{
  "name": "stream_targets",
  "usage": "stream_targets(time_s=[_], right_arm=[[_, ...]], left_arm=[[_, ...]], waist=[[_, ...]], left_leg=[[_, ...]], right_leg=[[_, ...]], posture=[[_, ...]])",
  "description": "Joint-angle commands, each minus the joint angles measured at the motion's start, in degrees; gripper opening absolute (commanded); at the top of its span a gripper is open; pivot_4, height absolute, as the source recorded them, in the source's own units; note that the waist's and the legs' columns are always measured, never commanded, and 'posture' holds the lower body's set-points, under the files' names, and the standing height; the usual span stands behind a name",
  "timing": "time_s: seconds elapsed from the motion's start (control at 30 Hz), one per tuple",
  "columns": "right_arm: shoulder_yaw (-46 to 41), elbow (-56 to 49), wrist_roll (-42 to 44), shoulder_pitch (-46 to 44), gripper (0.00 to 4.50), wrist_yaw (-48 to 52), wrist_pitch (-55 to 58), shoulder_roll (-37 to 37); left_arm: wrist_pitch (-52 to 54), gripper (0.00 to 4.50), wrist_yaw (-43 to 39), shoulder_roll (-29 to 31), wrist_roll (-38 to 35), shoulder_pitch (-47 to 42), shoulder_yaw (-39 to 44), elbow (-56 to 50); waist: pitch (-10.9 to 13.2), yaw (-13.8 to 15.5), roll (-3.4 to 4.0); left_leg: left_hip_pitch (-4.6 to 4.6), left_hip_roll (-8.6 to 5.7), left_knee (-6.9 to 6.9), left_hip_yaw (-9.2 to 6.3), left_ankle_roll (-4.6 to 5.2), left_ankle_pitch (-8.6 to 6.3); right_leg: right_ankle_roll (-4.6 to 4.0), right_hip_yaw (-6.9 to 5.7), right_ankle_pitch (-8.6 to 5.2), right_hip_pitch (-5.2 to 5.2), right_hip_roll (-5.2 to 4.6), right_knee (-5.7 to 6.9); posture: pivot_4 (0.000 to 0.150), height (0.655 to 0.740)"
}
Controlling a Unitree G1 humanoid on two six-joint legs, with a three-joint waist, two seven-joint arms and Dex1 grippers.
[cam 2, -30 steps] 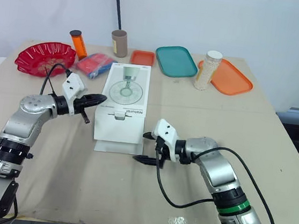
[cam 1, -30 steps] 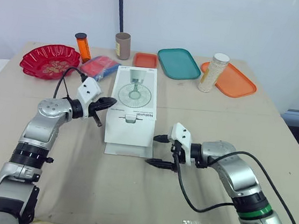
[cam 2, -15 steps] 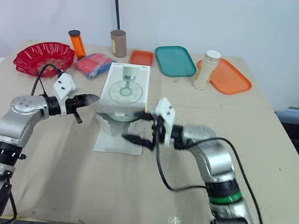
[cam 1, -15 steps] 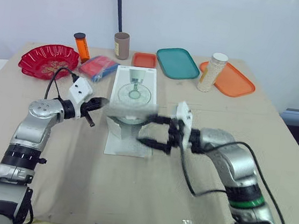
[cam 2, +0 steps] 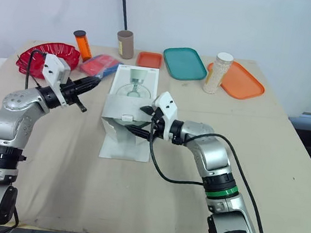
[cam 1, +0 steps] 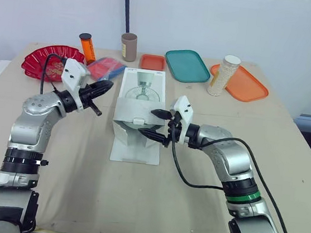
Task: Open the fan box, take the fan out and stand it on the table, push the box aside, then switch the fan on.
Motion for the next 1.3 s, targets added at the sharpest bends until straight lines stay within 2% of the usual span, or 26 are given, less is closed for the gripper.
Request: stream_targets(time_s=[0.03,0.3,0.53,0.6,0.63,0.67,0.73,0.77,0.8,0.9,0.93,1.07,1.3], right_arm=[[-0.7,-2.4,0.3,0.0,4.50,0.3,-0.8,-0.3],[-1.3,-5.7,1.3,0.7,4.50,0.2,1.5,-1.2],[-0.5,-10.6,2.6,-2.1,4.50,-2.5,11.0,-1.1],[-0.3,-11.5,3.0,-3.3,3.95,-3.5,13.4,-0.6],[-0.1,-12.2,3.3,-3.7,3.83,-3.5,14.5,-0.6],[0.0,-12.4,3.3,-4.2,3.26,-4.2,15.7,-0.3],[0.2,-12.2,3.2,-5.4,2.53,-5.5,18.5,0.0],[0.4,-12.2,3.1,-5.7,1.88,-5.8,19.5,0.0],[1.2,-13.3,3.5,-5.7,1.62,-5.2,21.2,-0.8],[3.2,-16.8,3.9,-5.5,0.33,-4.1,23.9,-2.8],[4.2,-17.7,3.8,-5.4,0.02,-3.6,24.4,-3.7],[6.0,-17.5,2.4,-5.4,0.02,-5.0,26.7,-5.5],[9.3,-15.3,-3.2,-3.9,0.02,-6.1,24.0,-10.3]], left_arm=[[0.4,0.13,-1.0,-0.3,0.6,1.1,-1.7,-0.9],[-1.2,0.13,-1.8,0.2,4.9,1.4,-5.5,3.7],[-1.1,0.13,-2.6,0.6,4.9,1.2,-5.1,3.6],[-1.0,0.00,-2.7,0.7,4.8,1.2,-5.0,3.6],[-1.0,0.00,-2.6,0.7,4.8,1.2,-5.0,3.7],[-1.0,0.00,-2.5,0.6,4.9,1.2,-5.0,3.7],[-1.2,0.00,-2.6,0.7,5.0,1.5,-5.0,3.6],[-1.3,0.00,-2.6,0.6,5.1,1.5,-5.0,3.5],[-1.3,0.00,-2.5,0.6,5.1,1.5,-4.9,3.6],[-1.5,0.00,-2.3,0.4,5.4,1.3,-4.8,3.8],[-1.5,0.00,-2.3,0.3,5.3,1.3,-4.8,3.8],[-1.7,0.00,-2.2,0.0,5.4,1.1,-4.8,4.1],[-2.4,0.00,-1.8,-1.2,5.6,1.0,-5.0,4.5]], waist=[[0.0,0.0,0.00],[0.0,0.0,0.00],[0.0,0.0,0.00],[0.0,0.0,0.00],[0.0,0.0,0.00],[0.0,0.0,0.00],[0.0,0.0,0.00],[0.0,0.0,0.00],[0.0,0.0,0.00],[0.0,0.0,0.00],[0.0,0.0,0.00],[0.0,0.0,0.00],[0.0,0.1,-0.01]], left_leg=[[0.01,0.00,0.00,0.01,0.00,0.00],[0.04,0.01,0.00,0.01,0.01,-0.01],[0.04,0.02,-0.01,0.00,0.11,-0.06],[0.05,0.02,0.00,-0.01,0.20,-0.11],[0.05,0.02,0.00,-0.01,0.20,-0.11],[0.05,0.01,0.00,-0.01,0.20,-0.11],[0.04,0.01,0.00,-0.02,0.20,-0.11],[0.04,0.01,0.00,-0.02,0.20,-0.11],[0.04,0.01,0.00,-0.03,0.20,-0.11],[0.04,0.00,-0.01,-0.03,0.22,-0.13],[0.04,0.00,-0.01,-0.03,0.23,-0.13],[0.04,0.00,0.00,-0.02,0.23,-0.13],[0.04,-0.01,0.00,-0.01,0.23,-0.13]], right_leg=[[0.00,0.00,0.00,0.00,0.01,0.00],[0.00,0.01,0.00,0.01,0.02,0.00],[0.00,0.01,0.00,0.01,0.02,0.00],[0.00,0.01,0.00,0.01,0.03,0.01],[0.00,0.01,0.00,0.01,0.03,0.01],[0.00,0.01,0.00,0.01,0.02,0.01],[0.00,0.01,0.00,0.01,0.02,0.01],[0.00,0.01,0.00,0.01,0.02,0.00],[0.00,0.01,0.00,0.01,0.02,0.00],[0.00,0.01,0.00,0.01,0.01,0.00],[0.00,0.01,0.00,0.01,0.01,0.00],[0.00,0.01,0.00,0.02,0.01,0.00],[0.00,0.01,0.00,0.03,0.00,-0.02]], posture=[[0.150,0.7400],[0.150,0.7400],[0.150,0.7400],[0.150,0.7400],[0.150,0.7400],[0.150,0.7400],[0.150,0.7400],[0.150,0.7400],[0.150,0.7400],[0.150,0.7400],[0.150,0.7400],[0.150,0.7400],[0.150,0.7400]])
